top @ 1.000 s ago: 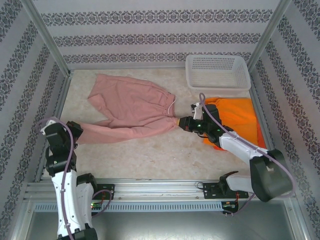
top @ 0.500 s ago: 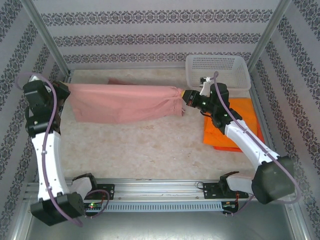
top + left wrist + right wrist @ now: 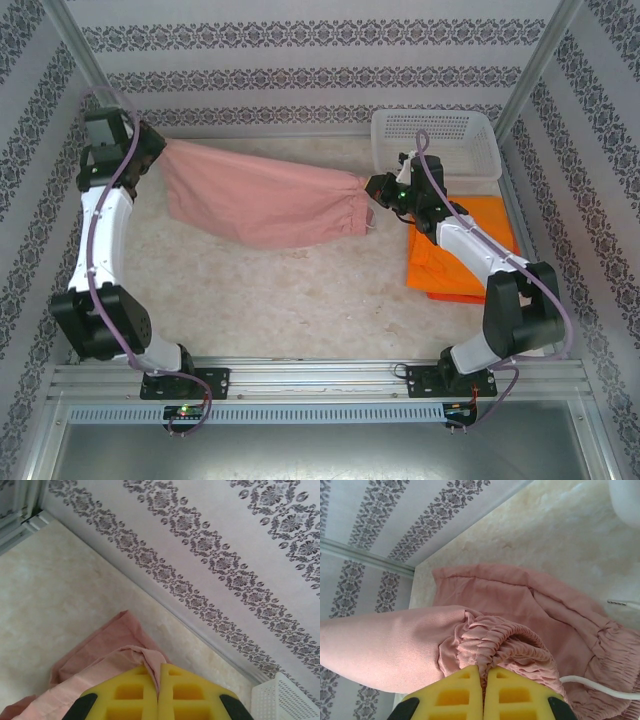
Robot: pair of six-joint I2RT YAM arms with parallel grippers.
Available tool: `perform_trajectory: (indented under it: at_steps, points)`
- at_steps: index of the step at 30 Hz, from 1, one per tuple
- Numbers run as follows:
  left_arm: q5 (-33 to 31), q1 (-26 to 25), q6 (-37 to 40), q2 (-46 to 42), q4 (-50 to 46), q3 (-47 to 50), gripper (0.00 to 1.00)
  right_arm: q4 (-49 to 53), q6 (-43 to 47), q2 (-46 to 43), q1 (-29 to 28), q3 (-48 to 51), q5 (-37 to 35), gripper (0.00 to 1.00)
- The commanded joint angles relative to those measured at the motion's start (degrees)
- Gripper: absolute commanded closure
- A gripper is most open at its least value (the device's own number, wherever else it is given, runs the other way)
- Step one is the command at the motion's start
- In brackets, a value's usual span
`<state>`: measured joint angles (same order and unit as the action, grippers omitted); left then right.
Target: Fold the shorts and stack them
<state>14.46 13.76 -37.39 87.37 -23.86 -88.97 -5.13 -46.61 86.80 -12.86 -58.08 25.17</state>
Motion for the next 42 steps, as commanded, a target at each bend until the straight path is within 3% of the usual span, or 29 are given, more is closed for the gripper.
perform_trajectory:
  at_steps: [1,17,20,21,22,24,26,28,31,34,38,42]
  points:
    - [-3.67,-1.24,3.42,4.06,1.00,-6.17,1.00,-0.94,-0.93,1.12,1.24,-1.24,-3.02,1.00]
    - [-7.34,-5.14,6.53,30.38,-9.76,-33.72,1.00,-0.24,-3.85,8.56,2.49,-2.47,-3.89,1.00]
    - [-6.47,-5.45,6.09,36.11,-11.73,-40.03,1.00,0.03,-6.92,9.76,2.77,-2.33,-3.94,0.89]
    - [-5.66,-5.50,5.72,37.98,-11.82,-41.79,0.97,-0.12,-8.35,10.02,2.76,-2.38,-3.70,0.83]
    - [-4.44,-5.50,5.06,40.18,-11.94,-44.29,0.88,-0.43,-10.12,10.14,2.84,-2.51,-3.02,0.69]
    - [-1.91,-5.50,4.06,44.42,-13.04,-50.36,0.66,-1.19,-13.19,9.70,2.84,-2.91,-1.56,0.47]
    - [0.84,-5.50,3.47,47.70,-15.76,-58.21,0.45,-1.46,-15.61,7.72,2.69,-3.11,-0.70,0.35]
    - [2.97,-5.50,3.54,47.30,-16.76,-61.38,0.33,-1.48,-17.09,4.22,2.38,-2.41,-1.18,0.29]
    - [5.49,-5.67,4.49,41.27,-15.58,-56.63,0.20,-1.14,-16.66,-1.99,-0.44,-0.70,-5.71,0.25]
    - [8.61,-5.89,3.81,31.93,-9.71,-42.31,0.13,-0.59,-14.55,-3.95,-5.51,-1.47,-9.35,0.21]
    - [9.73,-6.61,-2.51,19.52,10.29,-12.23,0.00,-0.58,-13.75,1.63,-10.44,-5.97,-6.61,0.21]
    - [10.06,-7.61,-5.85,16.21,19.95,2.58,0.00,-0.84,-13.73,8.76,-12.85,-8.13,-4.03,0.22]
